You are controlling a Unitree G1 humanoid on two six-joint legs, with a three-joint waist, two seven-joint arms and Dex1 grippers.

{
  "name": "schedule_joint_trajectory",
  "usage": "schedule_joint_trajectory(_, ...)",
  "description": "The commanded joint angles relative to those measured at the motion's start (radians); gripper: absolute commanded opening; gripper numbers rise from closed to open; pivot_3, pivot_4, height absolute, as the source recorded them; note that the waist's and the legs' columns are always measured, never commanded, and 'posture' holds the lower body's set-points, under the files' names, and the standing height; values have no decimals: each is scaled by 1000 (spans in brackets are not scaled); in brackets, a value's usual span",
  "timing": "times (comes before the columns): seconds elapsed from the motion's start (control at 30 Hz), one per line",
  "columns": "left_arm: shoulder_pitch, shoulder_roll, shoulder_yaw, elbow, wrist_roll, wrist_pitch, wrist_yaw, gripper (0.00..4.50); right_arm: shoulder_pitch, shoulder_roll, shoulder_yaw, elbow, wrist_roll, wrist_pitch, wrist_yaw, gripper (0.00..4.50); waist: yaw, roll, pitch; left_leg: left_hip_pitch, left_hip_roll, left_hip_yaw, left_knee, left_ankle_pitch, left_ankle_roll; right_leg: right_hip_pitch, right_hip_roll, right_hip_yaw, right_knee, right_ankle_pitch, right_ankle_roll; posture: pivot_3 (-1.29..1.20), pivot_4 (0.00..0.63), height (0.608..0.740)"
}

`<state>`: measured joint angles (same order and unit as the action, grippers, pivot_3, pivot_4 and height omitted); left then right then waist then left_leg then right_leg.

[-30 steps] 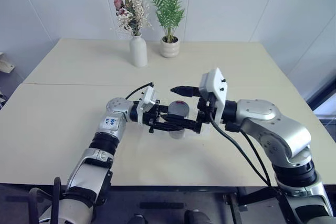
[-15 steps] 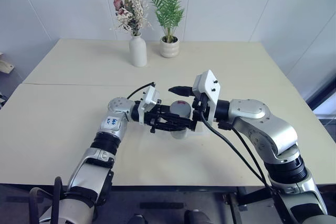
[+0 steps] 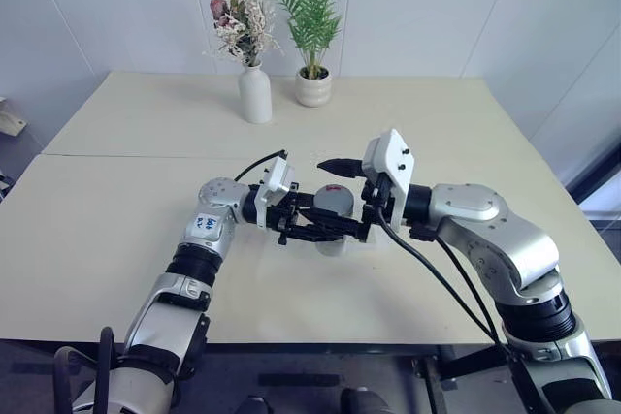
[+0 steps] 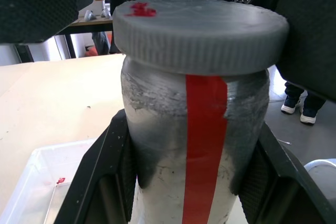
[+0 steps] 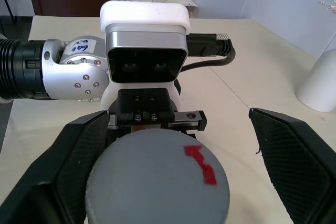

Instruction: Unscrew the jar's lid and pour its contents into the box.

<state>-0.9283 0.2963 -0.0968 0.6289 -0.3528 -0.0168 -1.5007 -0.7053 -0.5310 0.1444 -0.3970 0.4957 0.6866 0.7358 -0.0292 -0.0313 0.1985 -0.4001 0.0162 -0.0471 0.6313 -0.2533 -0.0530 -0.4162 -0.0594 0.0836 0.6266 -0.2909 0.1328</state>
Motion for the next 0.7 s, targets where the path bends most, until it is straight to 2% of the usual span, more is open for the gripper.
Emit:
schedule_joint_trajectory(0.03, 7, 14, 10, -42, -19, -2, -49, 2055, 14, -28, -62, -43, 5, 9, -17, 4467, 0, 0, 0, 0, 0, 0, 0, 0, 0, 0, 0, 0, 0, 0, 0, 0, 150, 740)
schedule_joint_trajectory(0.7, 9, 18, 9, -47, -19, 5, -41, 2055, 55, -91, -109, -92, 36, 45, -25, 4467, 0, 0, 0, 0, 0, 0, 0, 0, 0, 0, 0, 0, 0, 0, 0, 0, 150, 740)
